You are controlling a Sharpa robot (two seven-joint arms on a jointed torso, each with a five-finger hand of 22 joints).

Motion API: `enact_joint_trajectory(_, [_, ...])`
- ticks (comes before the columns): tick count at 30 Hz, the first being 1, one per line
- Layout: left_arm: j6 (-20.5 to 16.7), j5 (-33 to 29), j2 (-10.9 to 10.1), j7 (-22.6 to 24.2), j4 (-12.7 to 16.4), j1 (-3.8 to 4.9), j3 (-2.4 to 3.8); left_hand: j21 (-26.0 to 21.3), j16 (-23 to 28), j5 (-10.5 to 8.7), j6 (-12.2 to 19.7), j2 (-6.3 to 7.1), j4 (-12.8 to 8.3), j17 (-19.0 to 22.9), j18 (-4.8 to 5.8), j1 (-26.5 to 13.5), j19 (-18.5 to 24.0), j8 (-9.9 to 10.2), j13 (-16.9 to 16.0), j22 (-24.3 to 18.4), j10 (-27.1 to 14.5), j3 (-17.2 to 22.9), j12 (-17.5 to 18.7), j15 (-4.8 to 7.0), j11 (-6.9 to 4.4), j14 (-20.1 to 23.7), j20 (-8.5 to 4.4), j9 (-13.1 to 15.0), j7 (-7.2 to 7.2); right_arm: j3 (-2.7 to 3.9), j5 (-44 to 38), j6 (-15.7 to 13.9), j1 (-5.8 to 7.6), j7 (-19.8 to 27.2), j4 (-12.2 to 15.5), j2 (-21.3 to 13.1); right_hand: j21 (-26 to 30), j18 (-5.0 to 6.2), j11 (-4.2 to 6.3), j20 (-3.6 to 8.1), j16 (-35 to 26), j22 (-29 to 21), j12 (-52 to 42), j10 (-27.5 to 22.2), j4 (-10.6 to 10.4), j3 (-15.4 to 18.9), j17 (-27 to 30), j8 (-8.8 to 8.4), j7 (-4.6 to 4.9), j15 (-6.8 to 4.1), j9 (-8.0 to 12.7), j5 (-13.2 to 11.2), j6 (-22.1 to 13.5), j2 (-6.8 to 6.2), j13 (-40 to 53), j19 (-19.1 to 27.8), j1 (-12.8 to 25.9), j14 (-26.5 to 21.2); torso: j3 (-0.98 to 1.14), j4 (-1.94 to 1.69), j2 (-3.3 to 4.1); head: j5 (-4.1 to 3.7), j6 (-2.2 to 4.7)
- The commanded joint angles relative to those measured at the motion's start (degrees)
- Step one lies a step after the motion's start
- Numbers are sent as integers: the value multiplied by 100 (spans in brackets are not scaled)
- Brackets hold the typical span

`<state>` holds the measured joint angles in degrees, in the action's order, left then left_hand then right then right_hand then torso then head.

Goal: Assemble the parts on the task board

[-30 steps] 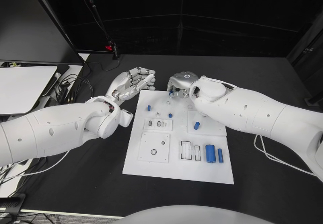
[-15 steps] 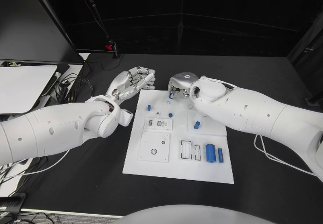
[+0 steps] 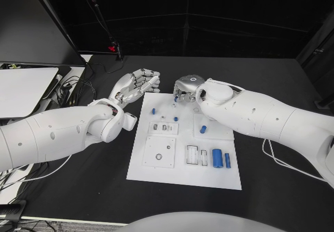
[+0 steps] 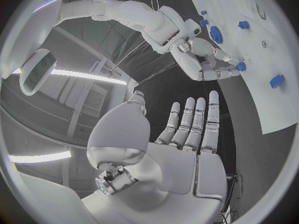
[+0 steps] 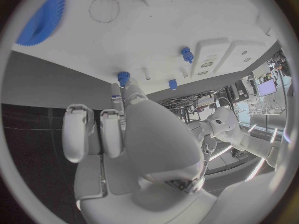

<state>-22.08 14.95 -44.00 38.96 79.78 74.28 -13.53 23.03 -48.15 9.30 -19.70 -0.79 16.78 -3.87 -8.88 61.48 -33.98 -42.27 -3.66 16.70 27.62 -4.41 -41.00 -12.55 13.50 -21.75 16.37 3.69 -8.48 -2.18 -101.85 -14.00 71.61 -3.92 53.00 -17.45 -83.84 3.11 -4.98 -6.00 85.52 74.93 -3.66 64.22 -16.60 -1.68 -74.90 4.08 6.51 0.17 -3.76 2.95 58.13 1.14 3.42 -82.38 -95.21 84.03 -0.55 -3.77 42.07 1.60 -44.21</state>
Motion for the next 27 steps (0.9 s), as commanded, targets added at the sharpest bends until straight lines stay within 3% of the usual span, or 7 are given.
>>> enact_joint_trajectory(1, [49, 26, 8, 562, -2, 8, 4, -12, -21, 30, -26, -51, -5, 1, 75, -7, 12, 29, 4, -7, -21, -16, -7, 0, 10, 22, 3, 0, -775, 1, -5, -46, 12, -36, 8, -4, 72, -18, -101, -105, -45, 332, 32, -328, 3, 101, -10, -80, -145, 109, 27, -34, -408, -103, -1, 51, 164, 326, -1, -5, 2, -5, 6])
enact_joint_trajectory(8, [54, 26, 23, 558, -30, 8, 4, -12, -23, 32, -25, -59, -5, 1, 76, 1, 12, 32, 4, -7, -23, -19, -8, -1, 10, 24, 3, 0, -776, 1, 101, -713, 11, 26, 70, -65, 259, 61, -188, -187, -160, 54, 16, -909, 46, 223, 275, -85, -354, 170, 38, -27, -1501, -227, 13, 227, 422, 251, 1, -3, -2, -11, 28])
enact_joint_trajectory(11, [62, 26, 37, 557, -51, 8, 4, -12, -24, 33, -25, -63, -6, 1, 76, 4, 12, 33, 4, -8, -23, -21, -8, -1, 10, 24, 3, 0, -776, 1, 280, -1169, 10, 126, 200, -159, 270, 65, -194, -199, -177, 39, 7, -918, 51, 227, 321, -69, -340, 178, 26, -28, -1476, -239, 18, 233, 446, 241, 5, -2, -7, -9, 44])
enact_joint_trajectory(14, [68, 26, 47, 555, -78, 8, 4, -12, -24, 33, -25, -63, -6, 1, 76, 4, 12, 33, 4, -8, -23, -21, -8, -1, 10, 24, 3, 0, -776, 1, 587, -1558, 11, 203, 474, -355, 277, 66, -206, -222, -184, 33, -36, -830, 73, 201, 331, -1, -212, 201, -18, -28, -1200, -214, 32, 226, 455, 239, 2, 4, -9, -6, 51])
enact_joint_trajectory(19, [71, 26, 59, 554, -117, 7, 4, -12, -25, 33, -24, -65, -6, 1, 76, 7, 12, 35, 4, -8, -25, -23, -8, -1, 10, 25, 3, 0, -776, 2, 1282, -1802, 15, 239, 1064, -814, 303, 82, -148, -181, -183, -4, -54, -764, 61, 180, 322, 34, -99, 130, -36, -26, -1087, -153, 35, 240, 499, 244, -12, 16, -19, -28, 70])
enact_joint_trajectory(22, [71, 26, 68, 558, -148, 5, 4, -12, -25, 33, -24, -65, -6, 1, 76, 7, 12, 35, 4, -8, -25, -23, -8, -1, 10, 25, 3, 0, -776, 2, 1978, -1967, 23, 435, 1593, -1290, 342, 90, -166, -197, -196, -60, -153, -567, 37, 208, 352, 60, 15, 170, -46, -19, -1004, -139, 56, 267, 601, 241, -21, 34, -29, -44, 88])
enact_joint_trajectory(27, [72, 26, 99, 569, -217, -5, 4, -12, -25, 33, -23, -67, -6, 1, 76, 10, 12, 37, 4, -8, -25, -25, -9, -1, 11, 26, 2, 0, -776, 2, 2876, -2287, 31, 829, 2233, -1966, 408, 113, -107, -192, -226, -136, -332, -261, 42, 297, 408, 69, 100, 140, -47, 125, -896, -122, 78, 306, 972, 232, -25, 87, -47, -60, 107])
